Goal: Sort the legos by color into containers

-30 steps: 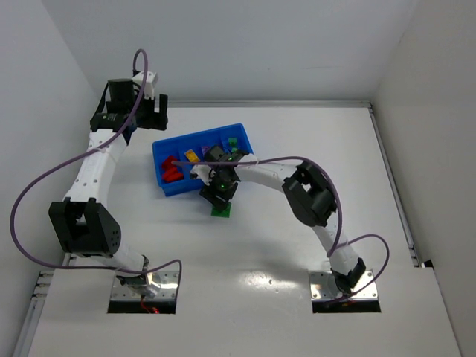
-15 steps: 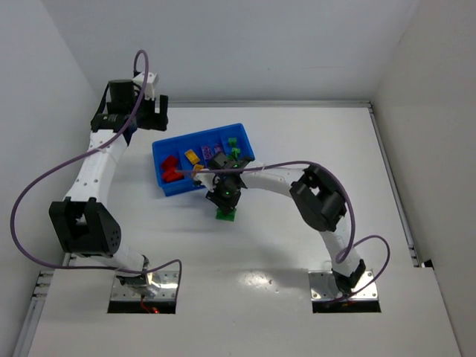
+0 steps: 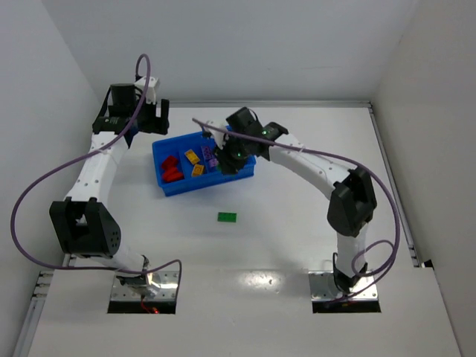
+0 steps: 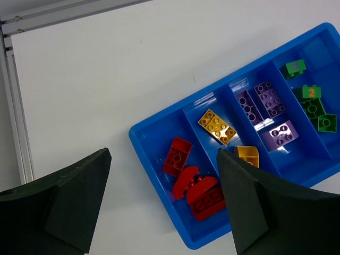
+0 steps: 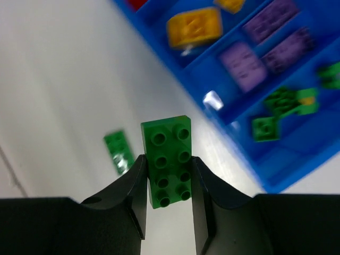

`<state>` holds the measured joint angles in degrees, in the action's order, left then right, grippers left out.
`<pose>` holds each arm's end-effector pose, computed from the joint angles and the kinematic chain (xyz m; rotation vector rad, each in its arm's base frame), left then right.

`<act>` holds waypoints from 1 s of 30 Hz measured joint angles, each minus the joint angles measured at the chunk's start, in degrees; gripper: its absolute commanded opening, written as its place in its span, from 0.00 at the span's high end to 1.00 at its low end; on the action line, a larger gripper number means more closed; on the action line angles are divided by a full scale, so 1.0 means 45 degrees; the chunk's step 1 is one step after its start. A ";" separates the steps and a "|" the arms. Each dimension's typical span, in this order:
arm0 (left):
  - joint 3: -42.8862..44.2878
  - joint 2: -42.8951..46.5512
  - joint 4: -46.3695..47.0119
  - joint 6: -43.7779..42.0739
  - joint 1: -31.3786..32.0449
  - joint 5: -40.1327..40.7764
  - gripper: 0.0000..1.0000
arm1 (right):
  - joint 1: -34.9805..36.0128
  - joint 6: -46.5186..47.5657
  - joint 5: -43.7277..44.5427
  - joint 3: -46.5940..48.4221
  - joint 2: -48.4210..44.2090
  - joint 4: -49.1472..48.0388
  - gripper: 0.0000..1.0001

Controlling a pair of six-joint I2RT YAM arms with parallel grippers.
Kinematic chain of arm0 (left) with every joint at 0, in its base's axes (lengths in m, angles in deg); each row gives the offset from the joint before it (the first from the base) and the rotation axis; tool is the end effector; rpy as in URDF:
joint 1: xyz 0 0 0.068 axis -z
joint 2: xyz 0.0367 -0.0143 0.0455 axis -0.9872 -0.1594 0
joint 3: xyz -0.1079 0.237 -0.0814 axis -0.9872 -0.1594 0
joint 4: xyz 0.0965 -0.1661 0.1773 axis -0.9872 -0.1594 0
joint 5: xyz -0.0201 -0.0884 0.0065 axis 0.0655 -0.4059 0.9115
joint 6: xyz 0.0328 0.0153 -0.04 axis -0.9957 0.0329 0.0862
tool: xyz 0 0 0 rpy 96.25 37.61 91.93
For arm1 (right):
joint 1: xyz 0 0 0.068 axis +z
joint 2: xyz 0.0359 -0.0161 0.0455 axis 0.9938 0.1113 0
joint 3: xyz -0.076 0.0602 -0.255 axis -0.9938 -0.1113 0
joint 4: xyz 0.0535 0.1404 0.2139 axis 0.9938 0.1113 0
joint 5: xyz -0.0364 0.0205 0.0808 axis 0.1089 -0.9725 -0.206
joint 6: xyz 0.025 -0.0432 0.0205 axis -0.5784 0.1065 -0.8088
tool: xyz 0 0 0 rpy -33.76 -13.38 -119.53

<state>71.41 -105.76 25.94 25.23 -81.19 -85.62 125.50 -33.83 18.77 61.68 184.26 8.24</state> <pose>0.3499 -0.0025 0.3635 0.1317 2.1334 -0.1080 0.3100 0.2907 0.2739 -1.2088 2.2268 0.5666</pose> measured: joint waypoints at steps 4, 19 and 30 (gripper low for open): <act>-0.0092 0.0024 0.0010 -0.0063 0.0015 -0.0029 0.11 | -0.0845 -0.0437 0.0418 0.2783 0.1433 -0.0005 1.00; -0.1384 0.0899 -0.0364 -0.1190 0.0680 -0.1107 0.10 | -0.2827 -0.0874 0.0602 0.5489 0.5489 0.0437 0.79; -0.2997 0.1375 -0.1642 -0.3628 0.0670 -0.4896 0.10 | -0.2603 -0.1005 0.0262 0.5372 0.5357 0.0544 0.31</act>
<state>57.93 -99.57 18.55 8.90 -78.17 -107.65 113.78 -38.35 19.95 85.85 208.37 10.69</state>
